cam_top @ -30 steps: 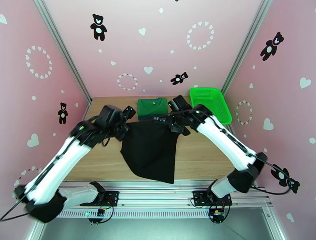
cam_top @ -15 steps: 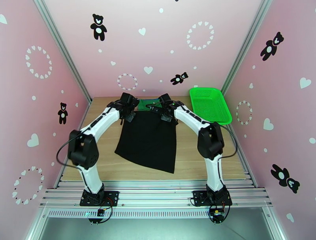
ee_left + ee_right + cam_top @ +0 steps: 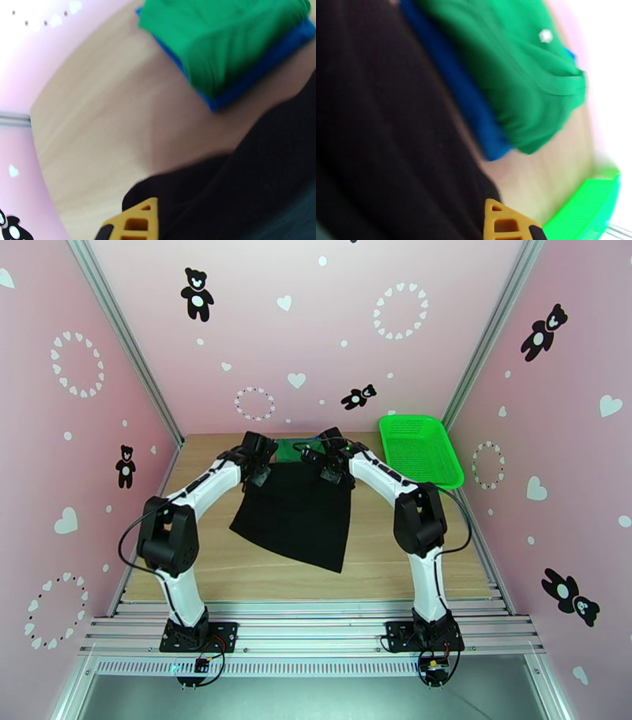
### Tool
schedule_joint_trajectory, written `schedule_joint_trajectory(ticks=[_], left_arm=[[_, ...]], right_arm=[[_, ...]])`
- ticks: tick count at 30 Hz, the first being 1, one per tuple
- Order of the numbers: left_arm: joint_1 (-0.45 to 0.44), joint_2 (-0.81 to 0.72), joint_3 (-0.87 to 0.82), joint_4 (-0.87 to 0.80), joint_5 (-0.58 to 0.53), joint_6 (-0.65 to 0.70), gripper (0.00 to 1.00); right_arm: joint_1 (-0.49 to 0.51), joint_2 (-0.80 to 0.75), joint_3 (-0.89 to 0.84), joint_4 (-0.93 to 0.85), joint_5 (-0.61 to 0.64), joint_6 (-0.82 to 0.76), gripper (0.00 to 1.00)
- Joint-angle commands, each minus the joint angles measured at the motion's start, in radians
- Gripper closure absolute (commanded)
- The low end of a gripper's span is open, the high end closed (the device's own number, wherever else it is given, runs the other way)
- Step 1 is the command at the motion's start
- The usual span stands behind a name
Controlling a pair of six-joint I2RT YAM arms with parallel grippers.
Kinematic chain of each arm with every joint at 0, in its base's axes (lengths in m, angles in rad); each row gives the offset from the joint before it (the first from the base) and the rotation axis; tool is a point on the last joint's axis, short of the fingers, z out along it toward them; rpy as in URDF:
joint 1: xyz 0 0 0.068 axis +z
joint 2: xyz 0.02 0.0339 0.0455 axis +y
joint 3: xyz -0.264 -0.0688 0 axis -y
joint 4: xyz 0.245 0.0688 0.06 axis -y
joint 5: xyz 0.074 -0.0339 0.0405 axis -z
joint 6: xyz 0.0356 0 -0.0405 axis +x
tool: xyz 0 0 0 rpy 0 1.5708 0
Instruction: Fold and stack the mixed laundry pile
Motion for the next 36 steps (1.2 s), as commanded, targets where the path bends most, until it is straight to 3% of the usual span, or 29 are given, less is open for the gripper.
schedule_joint_trajectory(ticks=[1,11,20,29,31,34,36], left_arm=[[0.055,-0.111,-0.093,0.009,-0.123,-0.031,1.0],[0.055,-0.28,-0.333,0.031,-0.135,-0.1,1.0],[0.044,-0.346,-0.446,0.023,-0.161,-0.211,1.0],[0.022,-0.434,-0.512,-0.014,-0.153,-0.309,1.0],[0.01,-0.445,-0.525,-0.022,-0.158,-0.325,0.91],[-0.016,-0.453,-0.537,-0.038,-0.196,-0.358,0.64],[-0.039,-0.458,-0.535,-0.059,-0.219,-0.372,0.56]], right_arm=[[0.024,-0.135,-0.117,-0.107,-0.012,0.093,1.0],[0.242,-0.319,-0.504,-0.005,0.024,0.303,1.0],[0.358,-0.312,-0.602,0.017,0.092,0.377,0.98],[0.389,-0.355,-0.685,0.041,0.129,0.396,0.81],[0.394,-0.366,-0.705,0.056,0.134,0.397,0.77],[0.396,-0.384,-0.729,0.062,0.132,0.397,0.64],[0.397,-0.408,-0.741,0.064,0.133,0.397,0.58]])
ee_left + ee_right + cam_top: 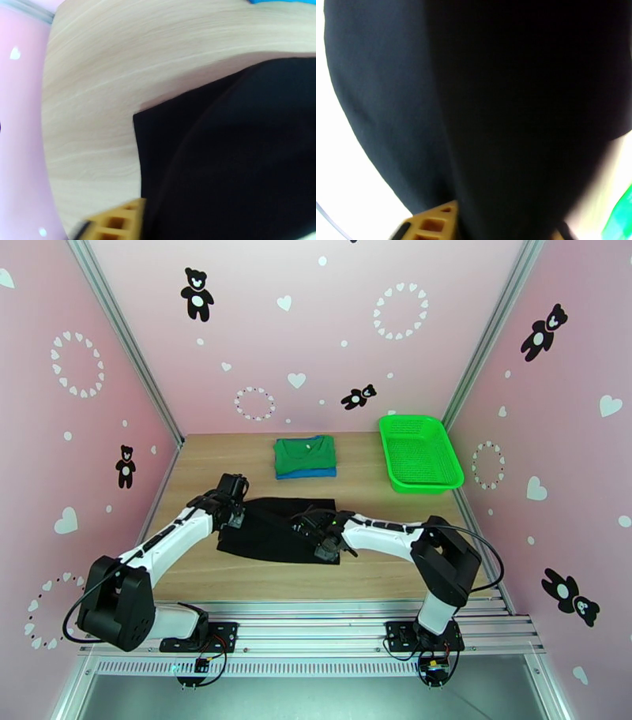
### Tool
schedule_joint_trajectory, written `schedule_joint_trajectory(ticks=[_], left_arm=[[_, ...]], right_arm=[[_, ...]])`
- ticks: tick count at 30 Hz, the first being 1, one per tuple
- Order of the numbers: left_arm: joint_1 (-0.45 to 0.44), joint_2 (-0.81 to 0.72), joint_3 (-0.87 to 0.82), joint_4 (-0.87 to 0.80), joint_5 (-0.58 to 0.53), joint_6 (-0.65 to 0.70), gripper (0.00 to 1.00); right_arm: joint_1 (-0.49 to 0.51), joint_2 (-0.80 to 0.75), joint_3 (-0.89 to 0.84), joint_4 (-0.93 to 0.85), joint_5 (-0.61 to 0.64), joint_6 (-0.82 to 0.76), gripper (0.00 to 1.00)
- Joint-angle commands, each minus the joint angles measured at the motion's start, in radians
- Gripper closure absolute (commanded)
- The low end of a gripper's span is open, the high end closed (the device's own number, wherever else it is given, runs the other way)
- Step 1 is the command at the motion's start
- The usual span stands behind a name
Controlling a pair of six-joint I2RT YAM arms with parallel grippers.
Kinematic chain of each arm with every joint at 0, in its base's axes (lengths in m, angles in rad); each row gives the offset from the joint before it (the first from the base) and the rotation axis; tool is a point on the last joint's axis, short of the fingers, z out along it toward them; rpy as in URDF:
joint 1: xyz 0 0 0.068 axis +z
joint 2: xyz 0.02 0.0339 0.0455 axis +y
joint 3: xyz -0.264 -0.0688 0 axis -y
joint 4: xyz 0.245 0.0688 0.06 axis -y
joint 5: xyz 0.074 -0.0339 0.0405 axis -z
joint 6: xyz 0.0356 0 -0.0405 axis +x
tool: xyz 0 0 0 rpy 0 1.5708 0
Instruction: Fold and stack the mixed laundry pile
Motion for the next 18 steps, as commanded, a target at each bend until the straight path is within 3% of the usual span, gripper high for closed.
schedule_joint_trajectory(ticks=[1,2,3,4,12,15,18], left_arm=[[-0.041,-0.03,-0.003,-0.052,-0.062,-0.06,0.55],[-0.055,-0.038,0.007,-0.068,-0.062,-0.07,0.53],[-0.067,-0.048,0.016,-0.08,-0.065,-0.08,0.53],[-0.083,-0.065,0.028,-0.097,-0.066,-0.094,0.52],[-0.248,-0.241,0.158,-0.376,-0.178,-0.26,0.5],[-0.252,-0.375,0.168,-0.422,-0.205,-0.322,0.36],[-0.25,-0.547,0.14,-0.332,-0.185,-0.34,0.33]], right_arm=[[0.007,-0.087,-0.027,-0.015,0.015,0.004,0.52],[0.007,-0.112,-0.035,-0.013,0.013,0.003,0.49],[0.008,-0.142,-0.044,-0.011,0.012,0.002,0.2],[0.007,-0.178,-0.052,-0.013,0.008,-0.002,0.01],[-0.036,-0.553,-0.12,-0.005,-0.028,0.021,0.01],[-0.118,-0.709,-0.187,0.089,-0.184,0.081,0.01],[-0.206,-0.801,-0.262,0.191,-0.319,0.248,0.01]])
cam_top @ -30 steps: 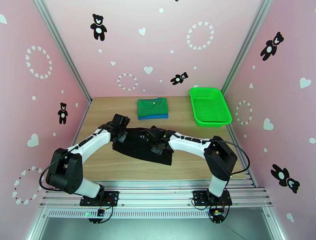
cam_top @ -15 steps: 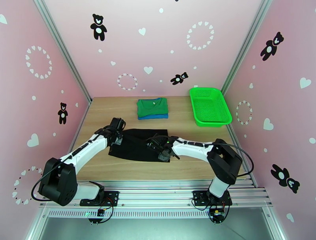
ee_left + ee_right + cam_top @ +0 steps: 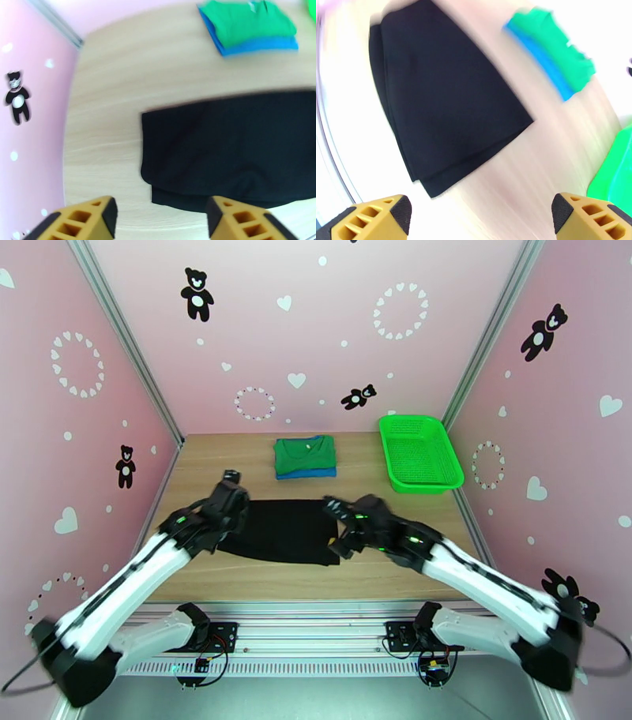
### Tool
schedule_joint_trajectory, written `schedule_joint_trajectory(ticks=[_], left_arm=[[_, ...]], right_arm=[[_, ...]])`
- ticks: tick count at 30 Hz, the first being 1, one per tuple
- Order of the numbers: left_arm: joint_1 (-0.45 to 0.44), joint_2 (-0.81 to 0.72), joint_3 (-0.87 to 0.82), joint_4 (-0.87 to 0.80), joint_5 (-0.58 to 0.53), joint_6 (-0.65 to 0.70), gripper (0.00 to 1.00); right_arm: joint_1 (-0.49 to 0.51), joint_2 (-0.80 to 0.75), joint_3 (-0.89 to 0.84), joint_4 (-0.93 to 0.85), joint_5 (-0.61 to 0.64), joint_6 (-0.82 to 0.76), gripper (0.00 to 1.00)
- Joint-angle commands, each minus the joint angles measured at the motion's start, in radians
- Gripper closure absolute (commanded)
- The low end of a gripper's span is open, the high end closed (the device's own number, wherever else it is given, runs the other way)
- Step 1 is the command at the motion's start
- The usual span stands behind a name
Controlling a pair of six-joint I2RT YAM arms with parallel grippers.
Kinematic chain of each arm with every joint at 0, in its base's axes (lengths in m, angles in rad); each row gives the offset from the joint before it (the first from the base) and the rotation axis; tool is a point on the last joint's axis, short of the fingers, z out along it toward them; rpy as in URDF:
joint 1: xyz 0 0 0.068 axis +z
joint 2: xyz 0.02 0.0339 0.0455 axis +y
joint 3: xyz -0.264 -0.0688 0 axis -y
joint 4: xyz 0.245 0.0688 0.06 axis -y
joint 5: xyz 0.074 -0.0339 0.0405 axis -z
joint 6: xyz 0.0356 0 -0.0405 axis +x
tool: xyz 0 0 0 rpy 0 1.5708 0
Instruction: Fold and stack the mixed laundry pile
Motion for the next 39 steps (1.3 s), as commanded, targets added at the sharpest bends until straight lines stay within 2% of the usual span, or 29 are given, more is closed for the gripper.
schedule_joint_trajectory(ticks=[1,2,3,6,8,9,12,17,21,26,39], left_arm=[[0.001,-0.174,-0.021,0.044,-0.02,-0.06,0.36],[0.002,-0.22,-0.044,0.091,-0.022,-0.065,0.39],[0.006,-0.264,-0.07,0.136,-0.044,-0.097,0.39],[0.046,-0.303,-0.096,0.201,-0.029,-0.106,0.36],[0.088,-0.256,-0.064,0.166,-0.039,-0.128,0.33],[0.105,-0.219,-0.039,0.132,-0.064,-0.149,0.31],[0.146,-0.107,0.03,0.069,-0.063,-0.189,0.14],[0.164,0.044,0.105,0.049,0.023,-0.227,0.11],[0.184,0.073,0.103,0.028,0.068,-0.268,0.11],[0.265,0.089,0.055,0.003,0.157,-0.293,0.12],[0.294,0.074,0.012,0.019,0.166,-0.271,0.11]], right_arm=[[-0.078,-0.033,-0.059,0.085,-0.222,0.182,0.01],[-0.1,-0.011,-0.043,0.064,-0.297,0.17,0.01],[-0.107,0.027,-0.016,0.034,-0.315,0.157,0.02],[-0.106,0.176,0.037,0.01,-0.249,0.202,0.11],[-0.092,0.284,0.071,0.008,-0.291,0.223,0.21],[-0.059,0.344,0.091,0.0,-0.278,0.226,0.22],[0.061,0.491,0.145,-0.03,-0.125,0.185,0.24],[0.109,0.693,0.238,-0.128,-0.079,0.095,0.48],[0.165,0.723,0.246,-0.195,-0.033,0.013,0.47],[0.179,0.733,0.248,-0.222,-0.039,-0.009,0.47],[0.195,0.824,0.268,-0.215,-0.066,0.009,0.53]])
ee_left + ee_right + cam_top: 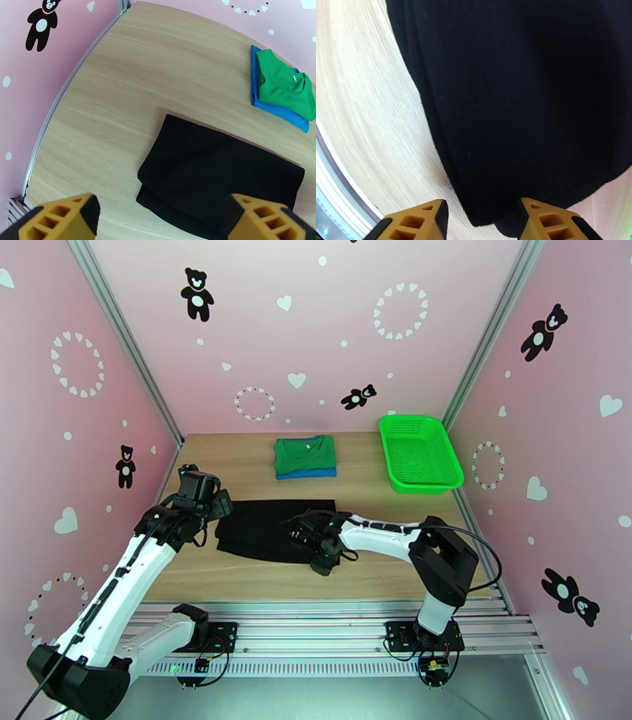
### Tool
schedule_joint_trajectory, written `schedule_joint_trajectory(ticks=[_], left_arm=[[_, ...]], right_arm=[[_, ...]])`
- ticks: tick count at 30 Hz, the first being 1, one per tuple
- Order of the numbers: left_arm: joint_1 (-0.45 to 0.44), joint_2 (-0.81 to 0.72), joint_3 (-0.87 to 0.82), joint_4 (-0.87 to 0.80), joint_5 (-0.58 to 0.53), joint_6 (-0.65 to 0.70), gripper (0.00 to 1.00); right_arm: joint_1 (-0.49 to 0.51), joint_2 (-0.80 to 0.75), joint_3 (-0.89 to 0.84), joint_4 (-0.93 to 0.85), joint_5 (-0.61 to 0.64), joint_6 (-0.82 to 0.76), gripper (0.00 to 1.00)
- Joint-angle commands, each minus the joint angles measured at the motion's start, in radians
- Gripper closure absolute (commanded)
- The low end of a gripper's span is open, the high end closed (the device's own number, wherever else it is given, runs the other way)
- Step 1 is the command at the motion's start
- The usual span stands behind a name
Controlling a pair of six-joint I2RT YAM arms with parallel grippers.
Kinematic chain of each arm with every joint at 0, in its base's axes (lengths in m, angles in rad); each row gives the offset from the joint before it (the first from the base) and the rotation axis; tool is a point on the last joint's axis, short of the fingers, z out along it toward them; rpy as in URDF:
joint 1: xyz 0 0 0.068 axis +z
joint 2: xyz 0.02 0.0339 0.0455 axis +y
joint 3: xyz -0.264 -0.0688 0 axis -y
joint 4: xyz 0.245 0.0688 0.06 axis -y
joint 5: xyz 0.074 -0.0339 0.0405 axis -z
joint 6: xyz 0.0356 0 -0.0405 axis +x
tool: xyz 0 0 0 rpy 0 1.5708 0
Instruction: Fold and stack the mixed laundry pile
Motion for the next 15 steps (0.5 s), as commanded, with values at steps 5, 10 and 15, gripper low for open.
schedule_joint_trajectory(ticks=[5,10,15], left_arm=[[0.009,-0.007,-0.009,-0.014,0.02,0.001,0.11],[0.009,-0.016,-0.009,-0.03,0.005,0.005,0.11],[0.009,-0.02,-0.002,-0.045,0.002,0.003,0.11]], right_arm=[[0.011,0.017,0.037,-0.015,0.023,0.009,0.72],[0.011,-0.03,0.052,-0.063,0.044,-0.004,0.96],[0.011,-0.095,0.05,-0.117,0.086,-0.045,1.0]])
